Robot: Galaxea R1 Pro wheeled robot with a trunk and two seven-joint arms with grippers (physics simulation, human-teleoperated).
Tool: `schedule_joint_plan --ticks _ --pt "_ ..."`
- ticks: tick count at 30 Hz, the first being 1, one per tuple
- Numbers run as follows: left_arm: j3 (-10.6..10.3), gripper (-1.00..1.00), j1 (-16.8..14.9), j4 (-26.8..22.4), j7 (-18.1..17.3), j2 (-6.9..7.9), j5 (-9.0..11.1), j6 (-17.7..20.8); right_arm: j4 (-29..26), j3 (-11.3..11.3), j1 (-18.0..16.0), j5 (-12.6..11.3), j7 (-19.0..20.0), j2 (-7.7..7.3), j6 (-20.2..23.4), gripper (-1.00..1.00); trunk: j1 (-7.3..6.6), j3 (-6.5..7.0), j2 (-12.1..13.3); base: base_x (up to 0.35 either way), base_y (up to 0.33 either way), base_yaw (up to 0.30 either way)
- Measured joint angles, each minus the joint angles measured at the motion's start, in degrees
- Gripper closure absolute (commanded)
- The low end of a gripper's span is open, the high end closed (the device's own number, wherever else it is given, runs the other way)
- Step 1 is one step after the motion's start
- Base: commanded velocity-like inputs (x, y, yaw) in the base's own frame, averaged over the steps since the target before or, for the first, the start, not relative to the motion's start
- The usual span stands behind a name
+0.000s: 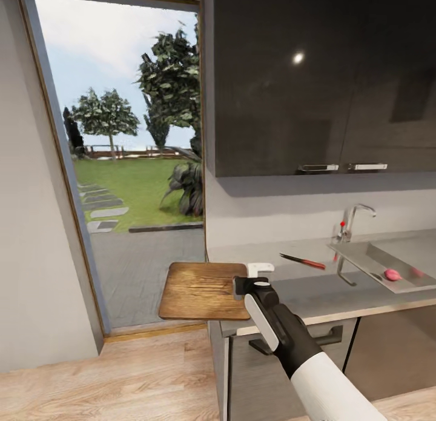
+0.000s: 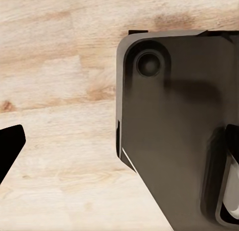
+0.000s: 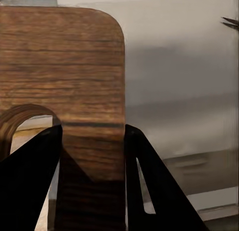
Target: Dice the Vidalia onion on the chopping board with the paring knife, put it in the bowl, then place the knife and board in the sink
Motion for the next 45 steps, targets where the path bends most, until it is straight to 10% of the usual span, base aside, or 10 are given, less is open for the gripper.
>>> schedule_joint_plan --ticks 45 --pt "-0.02 -1.00 0.00 0.00 -0.06 -0.32 0.16 0.01 -0.02 -0.04 0.00 -0.19 -0.08 -0.85 0.43 1.00 0.00 0.00 -0.01 0.000 0.000 0.108"
